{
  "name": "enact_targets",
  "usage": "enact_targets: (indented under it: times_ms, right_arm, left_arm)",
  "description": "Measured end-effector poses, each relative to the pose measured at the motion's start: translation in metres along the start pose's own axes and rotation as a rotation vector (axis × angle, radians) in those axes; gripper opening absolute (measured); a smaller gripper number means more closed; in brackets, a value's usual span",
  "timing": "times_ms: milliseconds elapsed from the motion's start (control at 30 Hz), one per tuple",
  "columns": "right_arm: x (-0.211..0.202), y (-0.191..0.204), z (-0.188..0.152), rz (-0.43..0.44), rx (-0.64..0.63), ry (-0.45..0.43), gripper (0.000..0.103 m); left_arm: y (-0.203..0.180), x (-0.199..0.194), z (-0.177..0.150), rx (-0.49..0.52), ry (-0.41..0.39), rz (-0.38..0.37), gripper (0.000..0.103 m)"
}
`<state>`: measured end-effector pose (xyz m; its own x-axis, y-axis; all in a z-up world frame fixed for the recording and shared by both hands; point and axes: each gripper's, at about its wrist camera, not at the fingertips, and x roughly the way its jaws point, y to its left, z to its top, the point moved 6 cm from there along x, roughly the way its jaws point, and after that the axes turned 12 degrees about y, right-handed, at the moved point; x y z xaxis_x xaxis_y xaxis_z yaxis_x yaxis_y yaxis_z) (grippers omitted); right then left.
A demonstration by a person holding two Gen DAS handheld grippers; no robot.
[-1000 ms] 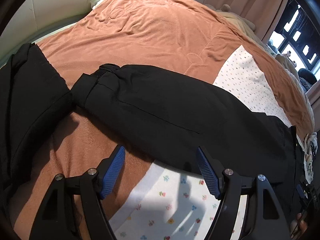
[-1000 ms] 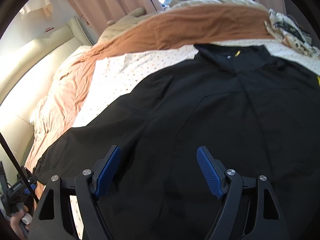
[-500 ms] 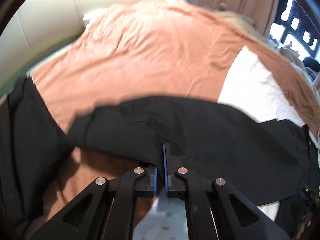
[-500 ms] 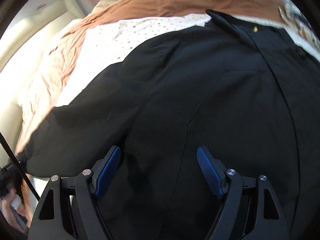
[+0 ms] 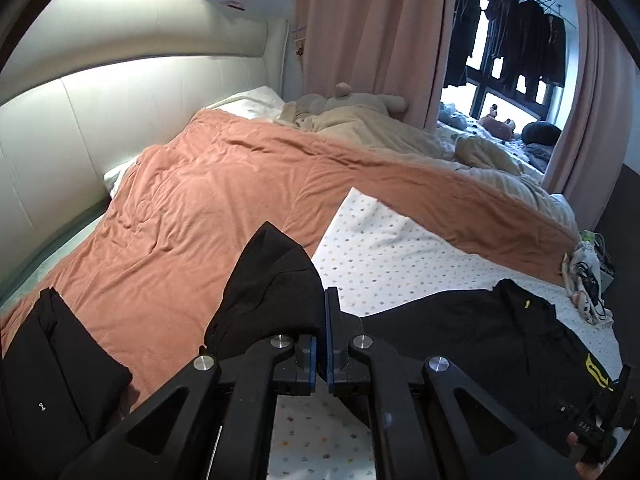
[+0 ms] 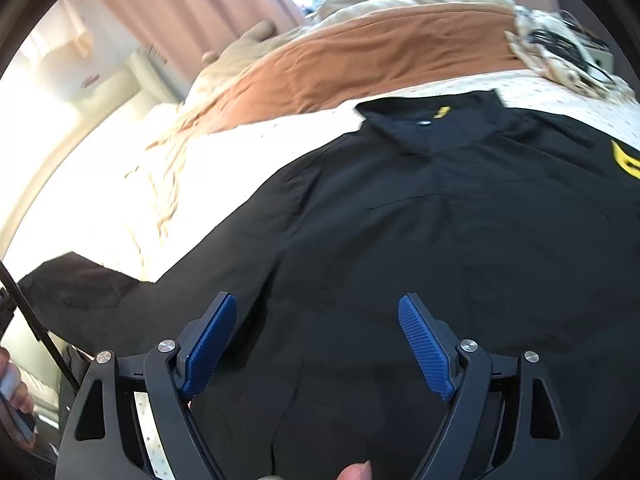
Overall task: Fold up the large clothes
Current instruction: 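Lift the sleeve with the left tool and lay it across the jacket body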
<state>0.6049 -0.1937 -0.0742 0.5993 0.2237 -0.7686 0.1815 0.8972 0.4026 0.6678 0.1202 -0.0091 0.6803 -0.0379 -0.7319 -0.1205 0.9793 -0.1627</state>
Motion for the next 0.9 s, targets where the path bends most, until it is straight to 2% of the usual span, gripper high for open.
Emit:
enact_targets:
  times_ms: [133, 267, 367, 533, 733, 900]
  right_arm:
    - [-0.016, -0.018, -0.007, 0.017, 0.032, -0.035, 0.103]
    - [-0.035, -0.023, -0.024, -0.013, 0.004, -0.063, 0.103]
    - [-0.055, -0.036, -0.049, -0.022, -0.012, -0.071, 0.103]
    - [-0.07, -0.065, -0.081, 0.014, 0.065, -0.045, 0.103]
    - [-0.085, -0.105, -0.07, 0.034, 0.196, -0.089, 0.103]
    - [-0.1, -0.139, -0.066, 0.025, 0.28, -0.13, 0.103]
  left_arm:
    - [-0.047, -0.03, 0.012, 0.051, -0.037, -0.051, 0.005]
    - [-0.095, -0.054, 0.017, 0.109, -0.065, -0.103, 0.005]
    - [-0.132, -0.07, 0.018, 0.153, -0.081, -0.143, 0.005]
    - [-0.191, -0.09, 0.018, 0.228, -0.099, -0.201, 0.005]
    - [-0.259, -0.089, 0.009, 0.308, -0.075, -0.278, 0.005]
    - [-0.312, -0.062, -0.012, 0.354, -0.019, -0.348, 0.005]
